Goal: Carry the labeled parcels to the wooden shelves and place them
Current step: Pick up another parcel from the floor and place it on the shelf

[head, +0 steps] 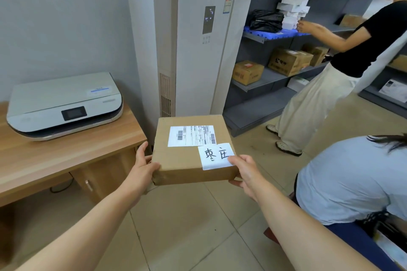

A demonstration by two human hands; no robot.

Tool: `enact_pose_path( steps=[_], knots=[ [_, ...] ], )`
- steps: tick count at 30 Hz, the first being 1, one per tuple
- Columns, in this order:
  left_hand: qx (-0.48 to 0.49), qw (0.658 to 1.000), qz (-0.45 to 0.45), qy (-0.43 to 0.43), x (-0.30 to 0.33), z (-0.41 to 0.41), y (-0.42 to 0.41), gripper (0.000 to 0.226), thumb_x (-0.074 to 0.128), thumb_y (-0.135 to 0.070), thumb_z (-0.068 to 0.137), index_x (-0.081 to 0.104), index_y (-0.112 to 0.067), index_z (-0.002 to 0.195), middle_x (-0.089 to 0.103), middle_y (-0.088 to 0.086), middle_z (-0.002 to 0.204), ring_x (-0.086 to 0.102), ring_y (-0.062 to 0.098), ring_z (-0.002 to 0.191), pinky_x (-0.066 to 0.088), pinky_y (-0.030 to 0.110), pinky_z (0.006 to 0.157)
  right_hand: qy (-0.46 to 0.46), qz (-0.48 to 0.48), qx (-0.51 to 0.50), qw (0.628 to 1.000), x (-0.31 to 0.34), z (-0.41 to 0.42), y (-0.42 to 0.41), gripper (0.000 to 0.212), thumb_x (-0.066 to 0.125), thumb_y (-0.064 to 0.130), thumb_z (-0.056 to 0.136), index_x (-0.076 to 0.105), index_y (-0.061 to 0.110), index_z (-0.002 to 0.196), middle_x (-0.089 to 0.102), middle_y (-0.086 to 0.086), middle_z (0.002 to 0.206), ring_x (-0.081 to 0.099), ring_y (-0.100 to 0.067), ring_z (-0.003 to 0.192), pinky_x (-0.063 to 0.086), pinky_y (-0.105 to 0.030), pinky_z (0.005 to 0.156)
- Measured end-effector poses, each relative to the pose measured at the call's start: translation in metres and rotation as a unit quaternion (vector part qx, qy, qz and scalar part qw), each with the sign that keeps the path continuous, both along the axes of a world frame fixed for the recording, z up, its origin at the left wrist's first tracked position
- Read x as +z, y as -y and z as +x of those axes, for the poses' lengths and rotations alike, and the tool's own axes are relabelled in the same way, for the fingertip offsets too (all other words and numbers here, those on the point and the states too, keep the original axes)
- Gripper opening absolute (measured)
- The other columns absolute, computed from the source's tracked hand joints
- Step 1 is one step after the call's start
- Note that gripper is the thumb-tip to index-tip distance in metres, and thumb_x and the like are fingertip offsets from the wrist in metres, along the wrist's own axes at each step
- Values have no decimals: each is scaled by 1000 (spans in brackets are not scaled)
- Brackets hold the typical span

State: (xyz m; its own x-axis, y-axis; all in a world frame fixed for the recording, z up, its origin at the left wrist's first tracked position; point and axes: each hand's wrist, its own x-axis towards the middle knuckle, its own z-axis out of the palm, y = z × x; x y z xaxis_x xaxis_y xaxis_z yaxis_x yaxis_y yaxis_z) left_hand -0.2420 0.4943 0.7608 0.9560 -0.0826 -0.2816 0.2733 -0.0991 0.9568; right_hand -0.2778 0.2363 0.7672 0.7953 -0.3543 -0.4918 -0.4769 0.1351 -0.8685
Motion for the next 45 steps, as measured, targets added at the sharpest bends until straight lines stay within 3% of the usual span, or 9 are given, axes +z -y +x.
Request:
enact_pose_path(
  steps=[5,7,10,19,24,28,33,40,45],
  knots=[
    [-34,998,50,6,-4,0,-9,86,57,1,83,10,-35,145,44,7,135,53,16,98,48,30,72,53,28,-30,998,10,3,2,50,63,7,79,45,19,123,64,-9,104,57,-21,82,50,-42,81],
    [-40,995,83,28,-3,1,-13,89,62,0,80,13,-36,144,39,5,140,51,19,110,50,42,84,70,29,-24,997,16,5,3,53,62,3,78,45,20,125,64,-9,100,57,-20,81,49,-42,81],
    [-14,979,176,102,0,10,-22,90,69,-7,75,19,-33,145,28,10,149,26,27,137,28,46,109,89,35,-17,995,26,8,5,57,62,0,75,45,20,126,64,-12,110,57,-22,84,48,-42,80],
    [1,934,316,164,27,33,-71,90,74,-25,75,19,-26,147,21,9,154,8,30,142,14,50,113,137,62,12,989,57,23,3,58,58,-2,77,46,23,128,56,-3,131,57,-21,107,50,-37,79],
    [-43,969,214,117,30,25,-93,64,73,-18,76,44,-28,132,51,3,132,44,23,125,39,37,99,139,74,11,987,63,34,-13,71,59,1,78,32,23,140,54,-8,133,58,-22,104,49,-36,69],
    [-35,978,182,99,31,19,-101,45,73,-16,75,52,-30,112,57,-10,100,55,13,99,40,22,75,141,80,-10,987,69,44,-22,71,58,2,80,29,20,142,62,-9,106,58,-19,92,49,-37,69],
    [-19,989,129,70,31,20,-109,32,75,-26,71,58,-32,98,62,-1,97,60,17,97,45,26,76,144,92,-8,985,73,61,-24,72,58,3,80,25,19,143,62,-11,105,57,-26,98,48,-37,69],
    [-35,991,120,40,37,28,-101,53,72,-30,54,54,-17,102,59,6,104,58,17,94,46,26,73,160,116,6,980,72,105,-21,70,58,2,78,31,21,140,60,-10,105,54,-30,117,45,-50,90],
    [-25,996,85,31,39,43,-92,69,75,-32,52,48,-30,115,60,-2,110,57,16,103,47,33,89,169,139,50,974,79,149,-20,37,63,8,60,41,31,80,54,-4,82,55,-24,91,49,-30,59]
  ],
)
